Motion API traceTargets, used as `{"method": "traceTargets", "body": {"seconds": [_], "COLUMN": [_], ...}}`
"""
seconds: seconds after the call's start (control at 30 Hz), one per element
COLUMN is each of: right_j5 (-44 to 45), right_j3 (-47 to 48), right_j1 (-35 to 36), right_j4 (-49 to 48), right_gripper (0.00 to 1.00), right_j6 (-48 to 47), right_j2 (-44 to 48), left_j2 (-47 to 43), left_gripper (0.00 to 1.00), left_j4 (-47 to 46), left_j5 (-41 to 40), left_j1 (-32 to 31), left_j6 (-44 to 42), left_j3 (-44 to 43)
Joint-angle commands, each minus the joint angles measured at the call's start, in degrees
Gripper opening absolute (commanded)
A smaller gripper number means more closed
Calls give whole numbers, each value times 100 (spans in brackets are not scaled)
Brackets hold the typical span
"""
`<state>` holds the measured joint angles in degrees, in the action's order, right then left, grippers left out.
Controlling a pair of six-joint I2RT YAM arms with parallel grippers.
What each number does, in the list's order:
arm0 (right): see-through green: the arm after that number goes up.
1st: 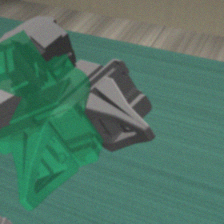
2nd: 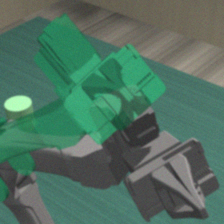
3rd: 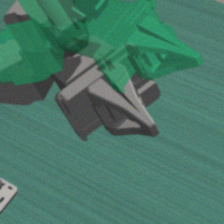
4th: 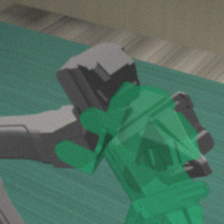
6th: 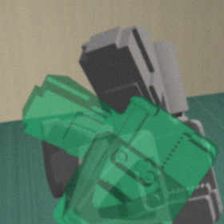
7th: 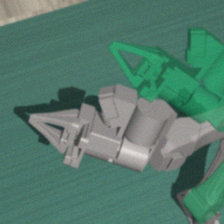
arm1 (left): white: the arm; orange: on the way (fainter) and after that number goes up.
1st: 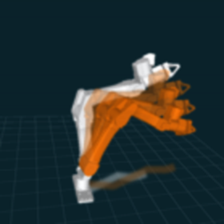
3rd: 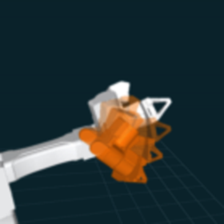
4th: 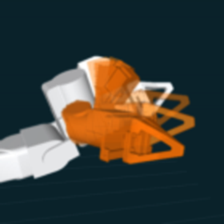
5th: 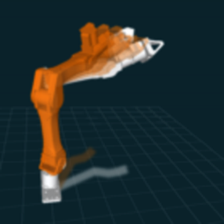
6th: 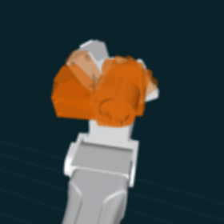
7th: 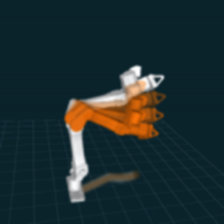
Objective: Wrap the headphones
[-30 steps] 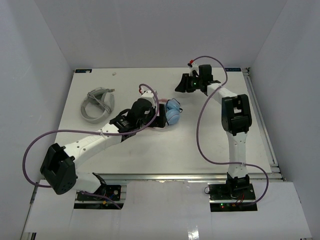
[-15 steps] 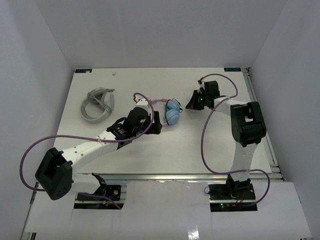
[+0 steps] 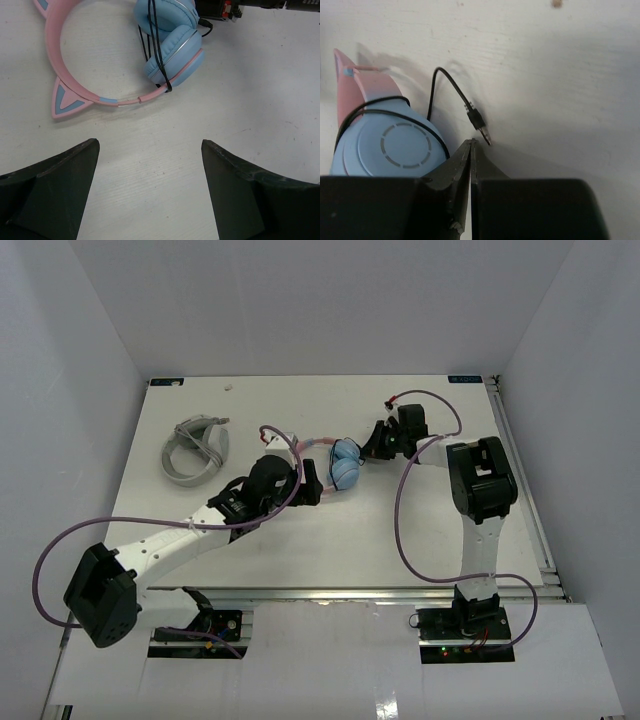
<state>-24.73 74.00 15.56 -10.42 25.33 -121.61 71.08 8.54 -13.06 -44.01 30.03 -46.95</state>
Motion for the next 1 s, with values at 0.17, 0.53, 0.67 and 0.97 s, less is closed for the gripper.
{"method": "traceTargets", "body": {"seconds": [0.17,0.53,0.67,0.97], "right_j5": [193,178,68,576], "right_j3": [1058,2653,3040,3272], "right_j1": [122,122,122,-11], "right_j4": [-97,17,140,1406], "right_gripper": [8,11,18,35], "right_j6": [169,11,-177,-919], "right_j2": [-698,-1751,-1920,-1083], "left_j2": [-530,-411,-378,-365], "left_gripper": [93,93,93,93], "left_j4": [-142,-195,-210,-258], "left_j5": [-105,-21,-31,-425], "left_j1": [-20,-20,-23,-29], "left_j6": [38,21,14,-126], "left_j3": [174,226,232,323]}}
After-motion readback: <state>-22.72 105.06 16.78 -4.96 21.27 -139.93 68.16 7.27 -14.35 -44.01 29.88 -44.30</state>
